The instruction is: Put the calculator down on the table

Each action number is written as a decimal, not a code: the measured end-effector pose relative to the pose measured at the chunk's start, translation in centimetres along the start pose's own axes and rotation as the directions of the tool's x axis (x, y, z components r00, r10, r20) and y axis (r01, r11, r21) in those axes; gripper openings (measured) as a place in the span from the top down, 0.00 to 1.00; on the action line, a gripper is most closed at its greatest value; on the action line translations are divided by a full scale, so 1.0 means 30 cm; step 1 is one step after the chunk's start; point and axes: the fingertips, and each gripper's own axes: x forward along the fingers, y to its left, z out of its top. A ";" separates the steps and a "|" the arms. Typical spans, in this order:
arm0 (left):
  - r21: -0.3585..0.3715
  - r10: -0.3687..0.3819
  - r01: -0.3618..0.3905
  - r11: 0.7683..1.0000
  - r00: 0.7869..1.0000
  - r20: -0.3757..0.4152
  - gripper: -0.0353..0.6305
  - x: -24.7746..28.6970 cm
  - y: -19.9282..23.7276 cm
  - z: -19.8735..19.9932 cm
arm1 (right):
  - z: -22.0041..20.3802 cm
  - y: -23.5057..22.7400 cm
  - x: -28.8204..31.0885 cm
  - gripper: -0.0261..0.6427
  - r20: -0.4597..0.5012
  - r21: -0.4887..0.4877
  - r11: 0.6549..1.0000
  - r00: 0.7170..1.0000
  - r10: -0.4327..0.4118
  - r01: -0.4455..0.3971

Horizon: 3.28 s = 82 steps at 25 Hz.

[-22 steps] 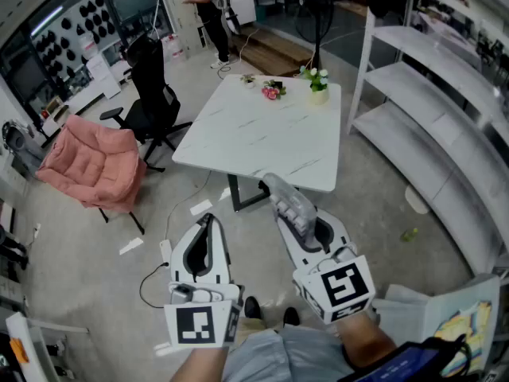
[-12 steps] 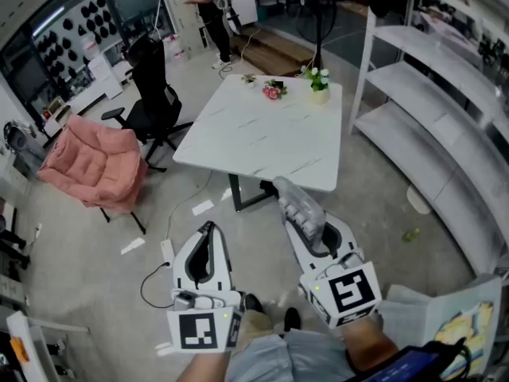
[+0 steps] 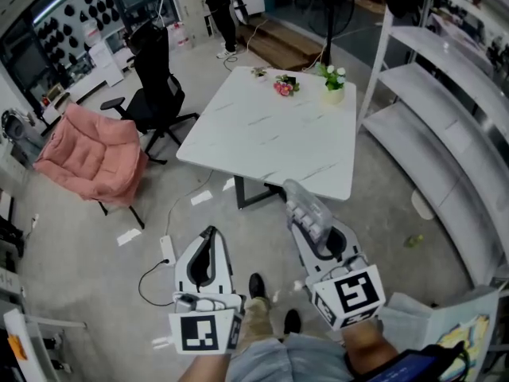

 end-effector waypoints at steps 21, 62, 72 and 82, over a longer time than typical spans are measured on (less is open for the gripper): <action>0.033 -0.017 0.016 0.999 0.999 0.041 0.94 0.599 0.601 0.036 | 0.185 0.016 0.837 0.74 0.027 -0.038 0.999 0.999 0.029 -0.028; 0.101 -0.076 0.075 0.992 0.997 0.000 0.94 1.675 0.905 -0.046 | 0.243 -0.520 1.736 0.74 -0.015 0.044 0.998 0.999 -0.052 0.053; 0.062 -0.142 0.146 0.987 0.988 -0.058 0.94 1.786 1.000 -0.149 | 0.159 -0.508 1.881 0.74 -0.095 0.052 0.993 0.990 -0.104 0.109; 0.036 -0.170 0.176 0.984 0.978 -0.119 0.94 1.867 1.063 -0.259 | -0.037 -0.510 1.952 0.74 -0.219 0.098 0.980 0.964 -0.150 0.175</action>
